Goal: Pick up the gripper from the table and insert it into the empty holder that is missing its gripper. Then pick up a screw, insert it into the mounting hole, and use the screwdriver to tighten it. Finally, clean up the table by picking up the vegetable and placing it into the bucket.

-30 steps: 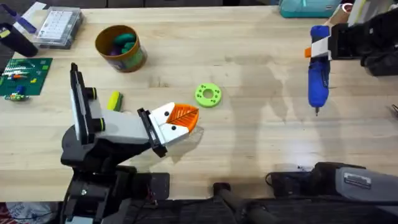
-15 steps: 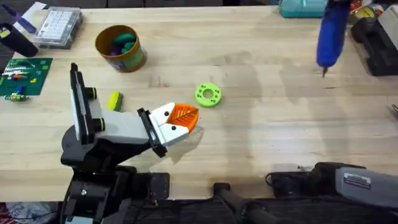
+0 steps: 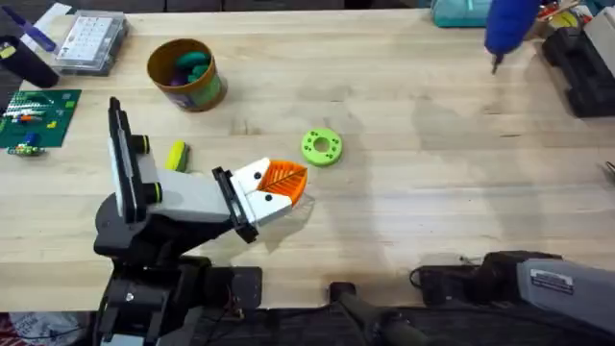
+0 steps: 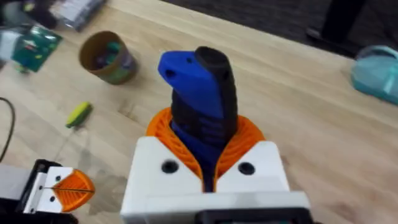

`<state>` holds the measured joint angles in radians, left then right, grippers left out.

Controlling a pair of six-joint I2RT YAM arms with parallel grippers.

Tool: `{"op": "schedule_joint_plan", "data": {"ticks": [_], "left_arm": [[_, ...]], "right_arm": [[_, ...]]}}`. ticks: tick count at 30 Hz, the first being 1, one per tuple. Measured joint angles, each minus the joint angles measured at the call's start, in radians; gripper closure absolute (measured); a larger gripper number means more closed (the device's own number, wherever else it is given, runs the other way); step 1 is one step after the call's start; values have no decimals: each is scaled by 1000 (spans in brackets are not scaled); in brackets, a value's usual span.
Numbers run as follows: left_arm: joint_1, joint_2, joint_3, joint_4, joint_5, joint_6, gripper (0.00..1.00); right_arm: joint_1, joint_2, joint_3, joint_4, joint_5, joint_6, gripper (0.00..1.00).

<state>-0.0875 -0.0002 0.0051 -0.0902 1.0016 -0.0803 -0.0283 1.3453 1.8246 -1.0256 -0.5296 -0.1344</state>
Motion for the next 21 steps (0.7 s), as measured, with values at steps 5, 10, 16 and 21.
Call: {"op": "schedule_joint_plan", "data": {"ticks": [5, 10, 16, 21], "left_arm": [[0, 0, 0, 0, 0, 0, 987], [0, 0, 0, 0, 0, 0, 987], [0, 0, 0, 0, 0, 0, 987], [0, 0, 0, 0, 0, 0, 987]], "right_arm": [[81, 0, 11, 57, -33, 7, 955], [203, 0, 38, 154, -55, 34, 956], [345, -9, 50, 260, -93, 78, 956], [469, -23, 51, 314, -85, 105, 955]]}}
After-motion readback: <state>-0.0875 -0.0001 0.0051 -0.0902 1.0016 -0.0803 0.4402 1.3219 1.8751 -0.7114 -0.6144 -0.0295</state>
